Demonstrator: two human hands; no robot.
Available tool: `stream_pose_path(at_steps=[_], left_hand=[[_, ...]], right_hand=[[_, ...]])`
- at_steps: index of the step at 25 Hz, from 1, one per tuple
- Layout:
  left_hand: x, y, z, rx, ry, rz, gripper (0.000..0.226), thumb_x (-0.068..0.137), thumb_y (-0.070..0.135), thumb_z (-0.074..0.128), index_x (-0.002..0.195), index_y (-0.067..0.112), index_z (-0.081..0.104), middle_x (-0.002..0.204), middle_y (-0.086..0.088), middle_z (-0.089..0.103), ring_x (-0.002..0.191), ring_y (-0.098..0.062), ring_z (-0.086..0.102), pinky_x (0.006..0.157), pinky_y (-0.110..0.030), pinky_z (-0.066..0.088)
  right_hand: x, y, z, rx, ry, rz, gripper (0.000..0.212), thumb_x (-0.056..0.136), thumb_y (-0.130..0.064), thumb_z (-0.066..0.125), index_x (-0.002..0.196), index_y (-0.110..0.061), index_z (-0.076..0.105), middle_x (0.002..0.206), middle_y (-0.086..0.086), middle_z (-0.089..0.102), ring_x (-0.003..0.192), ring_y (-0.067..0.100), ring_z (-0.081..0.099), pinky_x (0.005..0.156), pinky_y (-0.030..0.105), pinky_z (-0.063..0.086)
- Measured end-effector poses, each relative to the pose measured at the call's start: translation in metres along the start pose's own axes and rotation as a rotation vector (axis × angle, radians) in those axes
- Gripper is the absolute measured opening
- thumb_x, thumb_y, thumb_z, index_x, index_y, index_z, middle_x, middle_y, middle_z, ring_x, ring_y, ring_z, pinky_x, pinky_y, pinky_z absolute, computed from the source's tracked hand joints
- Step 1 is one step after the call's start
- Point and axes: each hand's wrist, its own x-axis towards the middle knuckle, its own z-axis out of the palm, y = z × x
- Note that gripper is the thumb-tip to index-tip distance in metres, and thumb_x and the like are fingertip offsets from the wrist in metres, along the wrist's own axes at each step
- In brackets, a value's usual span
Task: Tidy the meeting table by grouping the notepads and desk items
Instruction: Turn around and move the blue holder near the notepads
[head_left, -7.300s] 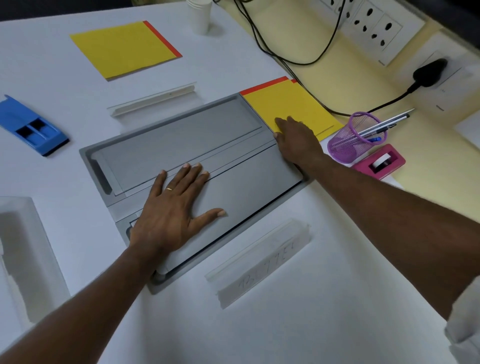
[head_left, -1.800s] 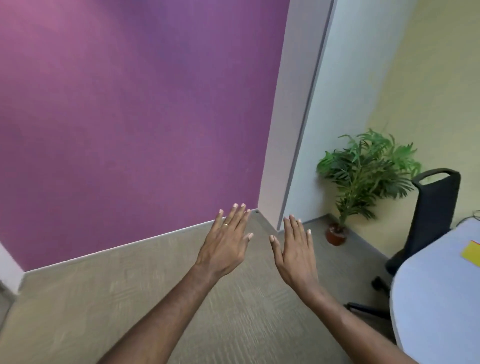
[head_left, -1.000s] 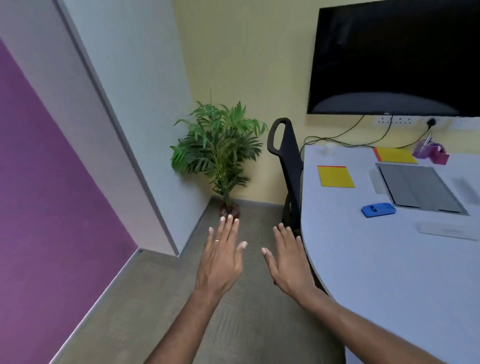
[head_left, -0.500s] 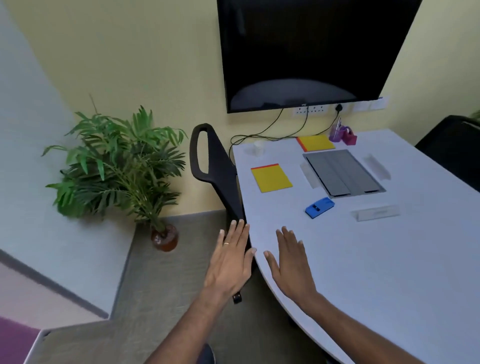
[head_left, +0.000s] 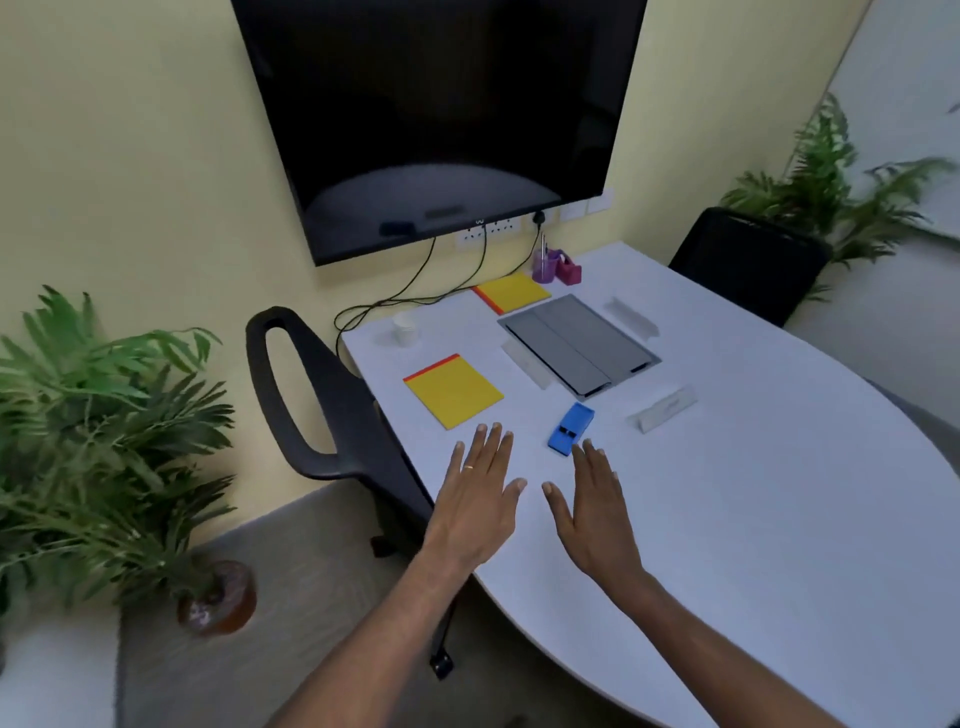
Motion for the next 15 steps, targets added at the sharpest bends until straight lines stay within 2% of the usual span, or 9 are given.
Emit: stream_pose_path(at_steps=[3,6,10,13,15], left_hand=[[0.033,-0.009,0.014,-0.04,-0.036,0.057,0.068,0.103,0.051,0.008,0.161,0.017,0.003,0.169,0.002,-0.004,0.156,-0.016,-0.01,0.128,-0.045,0.003],[0.067,-0.015,0.033,-0.083,-0.075,0.078,0.077,0.095,0.058,-0.002,0.161,0.018,0.002,0.169,0.001,-0.005,0.156,-0.016,-0.009,0.128,-0.044,0.004],[0.122,-0.026,0.066,-0.149,-0.111,0.091,0.075,0.097,0.054,0.003,0.161,0.016,0.006,0.169,0.0,0.0,0.156,-0.016,-0.006,0.128,-0.044,0.007],[0.159,-0.032,0.091,-0.145,-0.18,0.093,0.073,0.098,0.052,0.005,0.161,0.014,0.008,0.169,-0.002,0.003,0.157,-0.018,-0.001,0.128,-0.043,0.011],[0.185,-0.035,0.108,-0.167,-0.238,0.079,0.066,0.104,0.046,0.014,0.161,0.013,0.007,0.169,-0.003,0.003,0.157,-0.018,0.002,0.128,-0.039,0.015]], right_hand=[[0.019,0.007,0.012,0.0,0.014,0.067,0.071,0.103,-0.051,0.039,0.159,-0.014,0.014,0.168,0.004,0.011,0.156,0.02,0.007,0.122,0.031,0.002],[0.043,0.018,0.023,0.018,0.029,0.114,0.071,0.103,-0.05,0.04,0.159,-0.015,0.016,0.168,0.003,0.012,0.156,0.02,0.009,0.125,0.034,0.006],[0.091,0.043,0.044,0.06,0.021,0.187,0.073,0.1,-0.052,0.039,0.158,-0.011,0.021,0.167,0.005,0.016,0.155,0.021,0.012,0.126,0.037,0.016],[0.13,0.068,0.067,0.124,-0.024,0.258,0.073,0.1,-0.049,0.041,0.158,-0.01,0.019,0.167,0.007,0.015,0.155,0.021,0.012,0.122,0.031,0.013],[0.156,0.084,0.082,0.16,-0.066,0.309,0.072,0.101,-0.045,0.044,0.158,-0.008,0.018,0.167,0.009,0.016,0.155,0.022,0.014,0.119,0.027,0.011]])
